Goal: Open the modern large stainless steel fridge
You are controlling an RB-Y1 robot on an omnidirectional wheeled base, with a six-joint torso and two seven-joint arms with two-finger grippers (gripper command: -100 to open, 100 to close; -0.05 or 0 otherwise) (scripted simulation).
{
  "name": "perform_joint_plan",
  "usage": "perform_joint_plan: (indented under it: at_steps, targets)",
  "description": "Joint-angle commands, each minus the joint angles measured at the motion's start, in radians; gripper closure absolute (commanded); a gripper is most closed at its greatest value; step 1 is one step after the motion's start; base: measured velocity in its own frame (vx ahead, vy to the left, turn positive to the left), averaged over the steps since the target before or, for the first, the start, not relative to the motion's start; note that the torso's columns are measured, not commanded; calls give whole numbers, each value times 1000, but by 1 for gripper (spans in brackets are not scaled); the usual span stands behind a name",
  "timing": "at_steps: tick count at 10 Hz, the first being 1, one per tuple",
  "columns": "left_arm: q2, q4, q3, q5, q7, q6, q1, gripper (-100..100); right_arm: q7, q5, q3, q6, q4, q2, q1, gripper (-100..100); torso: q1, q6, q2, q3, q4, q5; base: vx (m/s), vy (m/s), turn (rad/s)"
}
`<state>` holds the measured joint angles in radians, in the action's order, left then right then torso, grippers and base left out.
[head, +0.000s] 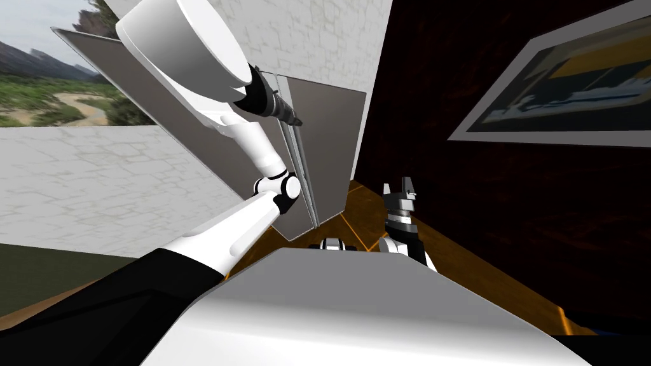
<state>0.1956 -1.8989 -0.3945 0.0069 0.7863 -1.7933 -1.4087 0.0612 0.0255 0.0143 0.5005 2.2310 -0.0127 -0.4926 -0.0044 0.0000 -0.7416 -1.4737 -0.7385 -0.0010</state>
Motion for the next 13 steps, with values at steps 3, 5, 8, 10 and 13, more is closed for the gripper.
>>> perform_joint_plan:
  at_steps: [3, 5, 8, 10, 13]
  targets:
    - [31, -15, 17, -57, 14, -18, 6, 100, 0, 0, 0, 0, 0, 0, 0, 0, -8, 3, -1, 3, 2, -3, -38, -262, 125]
    - [51, -25, 29, -95, 24, -30, 11, 100, 0, 0, 1, 0, 0, -1, 0, 0, -3, 2, 1, 0, 1, -2, -135, -296, 81]
    - [81, -40, 46, -152, 38, -49, 18, 100, 0, 0, 1, 0, 0, -1, 0, 0, 5, 0, 6, -4, 1, 1, -91, -341, 116]
    - [101, -50, 58, -189, 47, -61, 23, 100, 0, 0, 0, 0, 0, 0, 0, 0, 8, 0, 6, -4, 1, 2, -78, -294, 107]
    - [107, -22, 48, -181, 38, -24, 29, -100, 0, 0, 0, 0, 0, 0, 0, 0, 17, -1, 8, -5, 2, 5, 27, -26, 23]
